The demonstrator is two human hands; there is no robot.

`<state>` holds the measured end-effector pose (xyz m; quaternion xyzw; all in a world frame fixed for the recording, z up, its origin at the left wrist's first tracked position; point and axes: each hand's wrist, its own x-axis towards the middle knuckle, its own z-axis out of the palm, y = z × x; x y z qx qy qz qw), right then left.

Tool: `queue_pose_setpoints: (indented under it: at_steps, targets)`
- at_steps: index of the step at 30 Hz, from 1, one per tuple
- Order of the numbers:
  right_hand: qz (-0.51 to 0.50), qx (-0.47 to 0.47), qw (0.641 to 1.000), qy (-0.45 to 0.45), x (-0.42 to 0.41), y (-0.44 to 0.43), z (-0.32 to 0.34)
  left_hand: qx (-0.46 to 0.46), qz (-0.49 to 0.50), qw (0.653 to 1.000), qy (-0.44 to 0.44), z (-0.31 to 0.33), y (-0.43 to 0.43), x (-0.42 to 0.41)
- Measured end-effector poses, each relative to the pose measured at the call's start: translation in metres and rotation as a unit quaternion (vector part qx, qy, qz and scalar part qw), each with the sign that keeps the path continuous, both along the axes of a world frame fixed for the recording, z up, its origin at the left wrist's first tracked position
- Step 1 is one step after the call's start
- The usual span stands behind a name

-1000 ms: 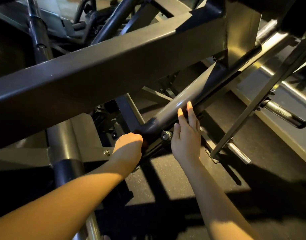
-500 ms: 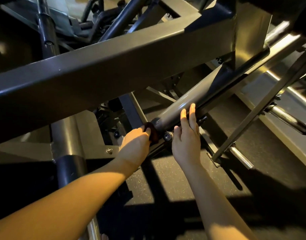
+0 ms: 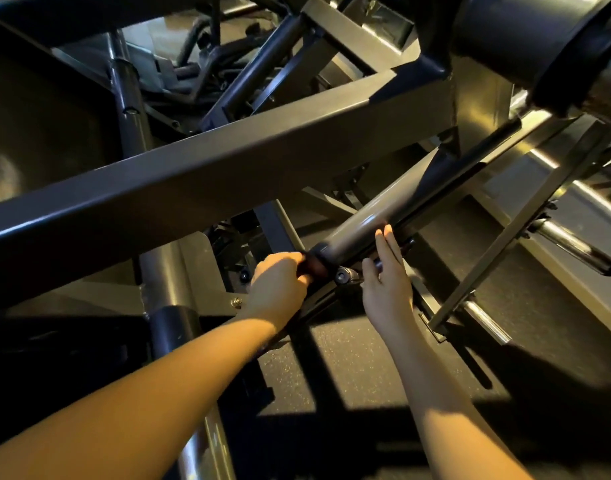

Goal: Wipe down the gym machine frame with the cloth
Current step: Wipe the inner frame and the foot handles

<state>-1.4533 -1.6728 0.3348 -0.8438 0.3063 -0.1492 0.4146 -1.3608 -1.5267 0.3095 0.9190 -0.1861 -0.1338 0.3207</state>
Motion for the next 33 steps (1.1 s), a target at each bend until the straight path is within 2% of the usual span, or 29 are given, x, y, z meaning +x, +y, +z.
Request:
queue_pose_setpoints:
  at_steps: [2,4,6,7,9,11,14,19,21,23,26,30,33]
  targets:
    - [-0.005,0.025,1.0,-0.016,-0.003,0.0,0.001,-0.068,-0.044,0.994,-0.072,0.008,-0.014,0.001]
    - [-0.007,0.033,0.999,-0.023,-0.007,-0.001,0.0,-0.066,-0.089,0.989,-0.102,0.01,-0.025,0.003]
    - [-0.012,0.043,0.999,-0.019,-0.01,-0.002,-0.002,-0.044,-0.103,0.99,-0.091,0.006,-0.026,0.005]
    - [-0.016,0.05,0.998,-0.015,-0.012,-0.002,-0.004,-0.019,-0.104,0.991,-0.088,0.001,-0.022,0.006]
    - [-0.028,0.056,0.998,-0.007,-0.015,0.002,-0.004,0.097,-0.114,0.986,-0.071,-0.009,-0.011,0.007]
    - [-0.028,0.055,0.998,0.004,-0.015,0.01,-0.003,0.205,-0.112,0.972,-0.004,-0.011,-0.002,0.007]
    - [-0.031,0.083,0.996,0.003,-0.018,0.026,0.001,0.249,-0.094,0.963,0.046,-0.003,0.006,0.013]
    - [-0.05,0.091,0.994,0.018,-0.039,0.033,0.012,0.177,-0.083,0.98,0.039,0.021,0.015,0.003]
    - [-0.048,0.105,0.993,0.028,-0.048,0.035,0.012,0.125,-0.084,0.986,0.07,0.036,0.02,-0.011]
    - [-0.03,0.159,0.986,0.033,-0.058,0.044,0.011,0.089,-0.096,0.988,0.08,0.052,0.028,-0.035]
    - [-0.013,0.252,0.967,0.018,-0.079,0.061,0.011,-0.024,-0.067,0.997,0.008,0.07,0.046,-0.086]
    - [0.073,0.339,0.938,-0.009,-0.114,0.074,0.012,-0.113,-0.005,0.994,-0.002,0.073,0.063,-0.146]
    - [0.137,0.321,0.937,-0.016,-0.135,0.075,0.016,-0.153,0.032,0.988,-0.007,0.069,0.073,-0.176]
